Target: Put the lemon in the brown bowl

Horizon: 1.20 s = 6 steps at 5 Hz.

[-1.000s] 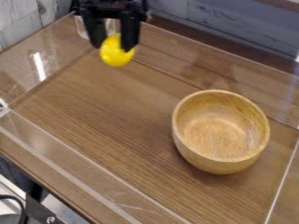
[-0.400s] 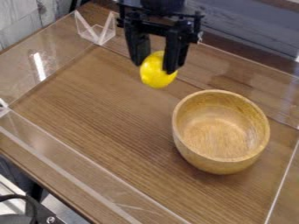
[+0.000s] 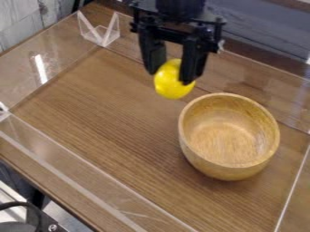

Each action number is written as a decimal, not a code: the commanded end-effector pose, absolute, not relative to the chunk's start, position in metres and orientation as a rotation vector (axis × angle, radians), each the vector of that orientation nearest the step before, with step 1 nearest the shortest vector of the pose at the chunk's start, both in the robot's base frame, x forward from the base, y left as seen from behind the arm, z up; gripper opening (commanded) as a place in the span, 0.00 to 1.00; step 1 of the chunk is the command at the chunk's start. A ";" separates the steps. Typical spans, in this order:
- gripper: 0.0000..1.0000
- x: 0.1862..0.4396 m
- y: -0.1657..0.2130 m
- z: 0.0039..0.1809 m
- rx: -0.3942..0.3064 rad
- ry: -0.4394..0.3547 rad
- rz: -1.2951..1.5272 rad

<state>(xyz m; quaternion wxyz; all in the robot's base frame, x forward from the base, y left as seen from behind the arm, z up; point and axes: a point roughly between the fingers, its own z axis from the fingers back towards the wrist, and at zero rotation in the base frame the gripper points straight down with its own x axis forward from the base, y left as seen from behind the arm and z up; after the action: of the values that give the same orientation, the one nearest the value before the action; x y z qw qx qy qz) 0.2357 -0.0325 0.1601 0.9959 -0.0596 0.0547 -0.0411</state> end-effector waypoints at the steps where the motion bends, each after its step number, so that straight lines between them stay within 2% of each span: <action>1: 0.00 0.233 -0.040 0.173 -0.121 0.062 -0.079; 6: 0.00 0.231 -0.057 0.171 -0.128 0.047 -0.088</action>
<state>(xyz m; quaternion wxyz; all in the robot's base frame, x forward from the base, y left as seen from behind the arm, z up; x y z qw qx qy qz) 0.2297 -0.0539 0.1554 0.9959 -0.0598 0.0580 -0.0366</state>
